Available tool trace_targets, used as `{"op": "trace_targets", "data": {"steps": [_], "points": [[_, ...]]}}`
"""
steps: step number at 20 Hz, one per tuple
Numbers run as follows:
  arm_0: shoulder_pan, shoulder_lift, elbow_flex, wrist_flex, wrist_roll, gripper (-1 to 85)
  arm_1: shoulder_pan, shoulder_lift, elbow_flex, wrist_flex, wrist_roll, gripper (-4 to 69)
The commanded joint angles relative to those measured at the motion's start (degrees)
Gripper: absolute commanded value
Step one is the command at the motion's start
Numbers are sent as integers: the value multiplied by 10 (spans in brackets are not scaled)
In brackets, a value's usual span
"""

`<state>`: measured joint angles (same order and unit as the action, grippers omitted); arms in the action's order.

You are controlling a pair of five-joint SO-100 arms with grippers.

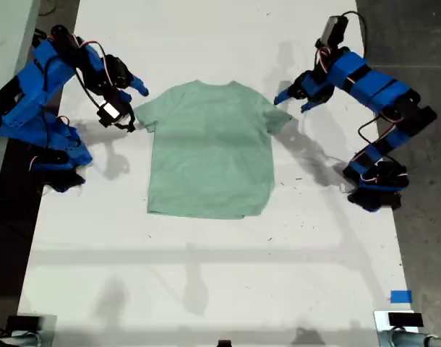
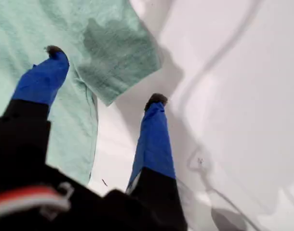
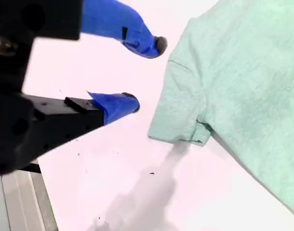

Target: Fold t-shirt

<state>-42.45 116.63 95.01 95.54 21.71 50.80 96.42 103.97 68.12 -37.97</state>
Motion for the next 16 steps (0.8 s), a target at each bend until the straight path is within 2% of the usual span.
{"op": "trace_targets", "data": {"steps": [1, 9, 11, 12, 13, 16], "points": [[-12, -4, -32, -11, 6, 192, 7, -18, 0, -52, 1, 358], [-18, -6, -3, -27, 11, 190, 13, -112, 12, -117, 13, 333], [-20, -6, 2, -29, 13, 190, 13, -128, 10, -127, 20, 273], [-22, -6, 3, -30, 14, 190, 13, -137, 4, -126, 24, 183], [-23, -6, 3, -30, 15, 190, 15, -145, -2, -121, 33, 31], [-25, -6, 6, -31, 18, 189, 20, -150, -15, -103, 33, -8]]}}
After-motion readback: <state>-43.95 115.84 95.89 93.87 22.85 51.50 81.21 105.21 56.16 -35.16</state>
